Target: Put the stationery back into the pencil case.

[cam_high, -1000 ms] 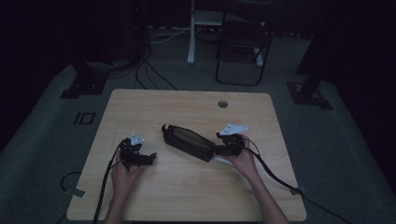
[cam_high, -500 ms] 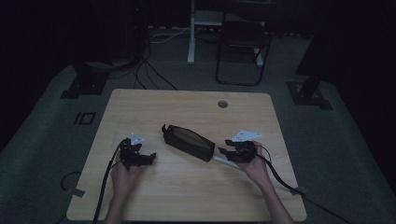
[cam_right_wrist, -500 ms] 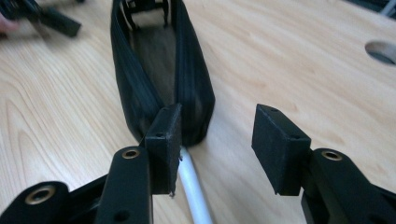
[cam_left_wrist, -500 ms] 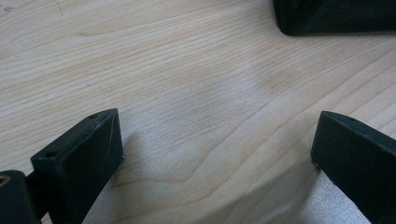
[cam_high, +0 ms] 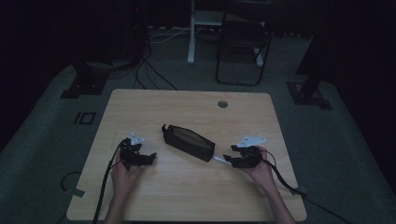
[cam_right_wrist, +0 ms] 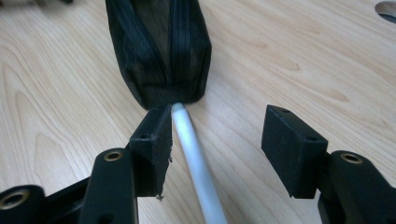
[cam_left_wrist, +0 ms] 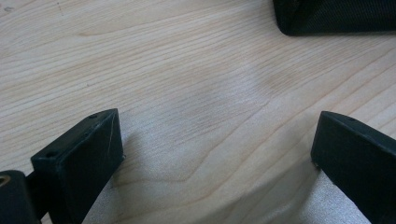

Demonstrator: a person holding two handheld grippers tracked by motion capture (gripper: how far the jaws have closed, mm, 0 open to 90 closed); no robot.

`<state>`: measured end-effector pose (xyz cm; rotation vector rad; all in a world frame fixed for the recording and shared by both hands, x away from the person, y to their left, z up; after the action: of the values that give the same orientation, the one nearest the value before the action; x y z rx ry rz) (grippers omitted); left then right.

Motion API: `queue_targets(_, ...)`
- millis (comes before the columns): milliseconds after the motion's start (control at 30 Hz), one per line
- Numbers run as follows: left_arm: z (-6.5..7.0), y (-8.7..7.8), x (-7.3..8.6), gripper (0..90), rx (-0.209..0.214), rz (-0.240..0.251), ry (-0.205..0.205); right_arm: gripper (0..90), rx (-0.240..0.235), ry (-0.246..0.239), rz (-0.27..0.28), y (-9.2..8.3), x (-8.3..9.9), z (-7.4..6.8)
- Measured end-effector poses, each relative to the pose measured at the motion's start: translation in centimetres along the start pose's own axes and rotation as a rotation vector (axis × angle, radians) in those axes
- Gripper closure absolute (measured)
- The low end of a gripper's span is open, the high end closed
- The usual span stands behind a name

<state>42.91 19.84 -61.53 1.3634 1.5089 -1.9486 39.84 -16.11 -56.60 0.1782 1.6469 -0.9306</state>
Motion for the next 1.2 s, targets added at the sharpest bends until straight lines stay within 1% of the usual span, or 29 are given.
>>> queue_targets(167, 0.0, 0.0, 0.0, 2.5, 0.000, 0.000, 0.000, 51.9, -0.004, -0.014, -0.026, 0.4, 1.1, -0.1)
queue_targets(233, 0.0, 0.0, 0.0, 2.5, 0.000, 0.000, 0.000, 53.6, -0.009, -0.021, -0.037, 0.6, 1.6, -0.2)
queue_targets(433, 0.0, 0.0, 0.0, 2.5, 0.000, 0.001, 0.000, 55.2, -0.021, -0.032, -0.066, 1.0, 2.6, -0.5)
queue_targets(567, 0.0, 0.0, 0.0, 2.4, -0.002, 0.001, -0.001, 55.3, -0.026, -0.030, -0.079, 1.2, 3.1, -0.7)
queue_targets(767, 0.0, -0.1, 0.0, 2.5, -0.008, 0.001, -0.007, 59.4, -0.030, -0.045, -0.100, 1.3, 3.5, -0.8)
queue_targets(1000, 0.0, -0.1, 0.0, 2.5, -0.009, 0.001, -0.007, 62.3, -0.025, -0.053, -0.111, 1.2, 3.9, -0.9)
queue_targets(1067, 0.0, -0.1, 0.0, 2.5, -0.009, 0.001, -0.007, 62.5, -0.025, -0.044, -0.112, 1.1, 4.0, -0.9)
queue_targets(1133, 0.0, -0.1, 0.0, 2.5, -0.009, 0.001, -0.007, 62.9, -0.024, -0.048, -0.117, 1.0, 4.1, -0.8)
queue_targets(1200, 0.0, -0.1, 0.0, 2.5, -0.009, 0.001, -0.007, 63.8, -0.027, -0.041, -0.116, 0.9, 4.2, -0.9)
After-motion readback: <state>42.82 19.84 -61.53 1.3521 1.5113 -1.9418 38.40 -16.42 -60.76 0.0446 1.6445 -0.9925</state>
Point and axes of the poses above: each handheld gripper's, and its own axes: y roughly forward along the jaws, x roughly out of its underside, z roughly to its right, the point moved 9 cm from there along y, roughly forward along the jaws, and after that the axes turned 12 degrees about z, right-handed, at the moved point
